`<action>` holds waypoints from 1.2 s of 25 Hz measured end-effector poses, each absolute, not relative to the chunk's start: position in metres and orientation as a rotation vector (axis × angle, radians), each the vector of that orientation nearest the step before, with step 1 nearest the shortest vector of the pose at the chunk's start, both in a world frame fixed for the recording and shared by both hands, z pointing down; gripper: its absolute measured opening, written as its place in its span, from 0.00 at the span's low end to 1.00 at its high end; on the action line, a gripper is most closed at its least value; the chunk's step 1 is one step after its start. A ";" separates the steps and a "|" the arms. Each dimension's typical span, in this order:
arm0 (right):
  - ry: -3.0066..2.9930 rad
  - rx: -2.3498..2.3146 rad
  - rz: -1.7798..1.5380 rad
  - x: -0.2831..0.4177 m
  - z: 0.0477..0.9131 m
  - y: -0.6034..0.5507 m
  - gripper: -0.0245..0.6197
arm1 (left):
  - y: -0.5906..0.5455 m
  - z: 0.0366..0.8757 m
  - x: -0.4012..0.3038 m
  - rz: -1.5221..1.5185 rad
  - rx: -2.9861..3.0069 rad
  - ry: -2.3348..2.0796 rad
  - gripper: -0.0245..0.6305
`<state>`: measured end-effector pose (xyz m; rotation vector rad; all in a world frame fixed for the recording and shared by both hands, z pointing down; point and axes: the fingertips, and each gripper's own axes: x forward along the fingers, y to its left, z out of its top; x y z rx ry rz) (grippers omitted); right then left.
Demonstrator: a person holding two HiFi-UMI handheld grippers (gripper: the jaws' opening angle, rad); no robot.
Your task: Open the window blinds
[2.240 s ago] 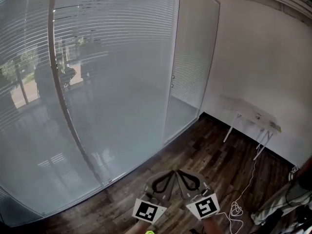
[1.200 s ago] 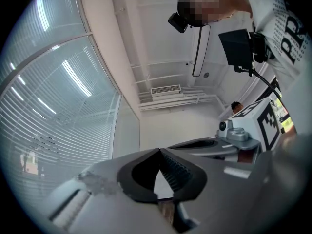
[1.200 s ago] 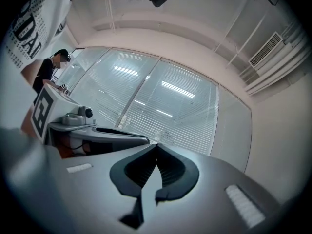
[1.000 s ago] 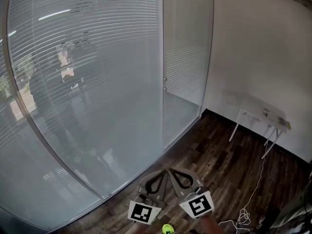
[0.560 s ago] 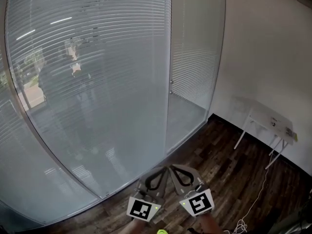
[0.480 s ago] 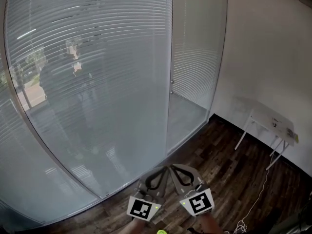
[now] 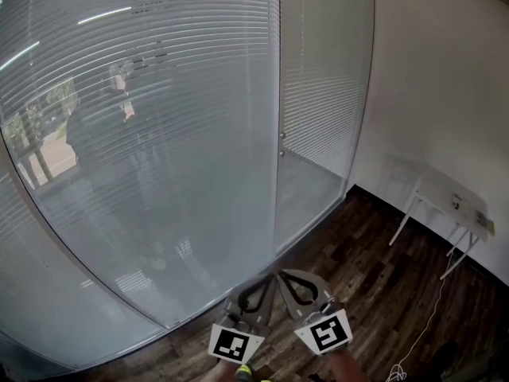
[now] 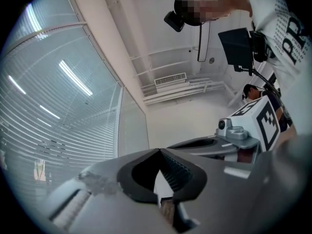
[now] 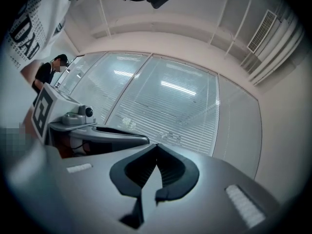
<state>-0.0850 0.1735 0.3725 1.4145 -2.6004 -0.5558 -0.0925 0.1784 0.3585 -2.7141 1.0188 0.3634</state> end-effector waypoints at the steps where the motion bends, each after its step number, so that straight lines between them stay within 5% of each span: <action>1: -2.602 1.421 -0.547 -0.084 0.373 0.165 0.04 | 0.170 0.359 -0.092 0.360 -2.718 1.016 0.03; 30: -2.539 1.475 -0.555 -0.051 0.384 -0.117 0.04 | -0.112 0.371 -0.060 0.397 -2.774 0.916 0.03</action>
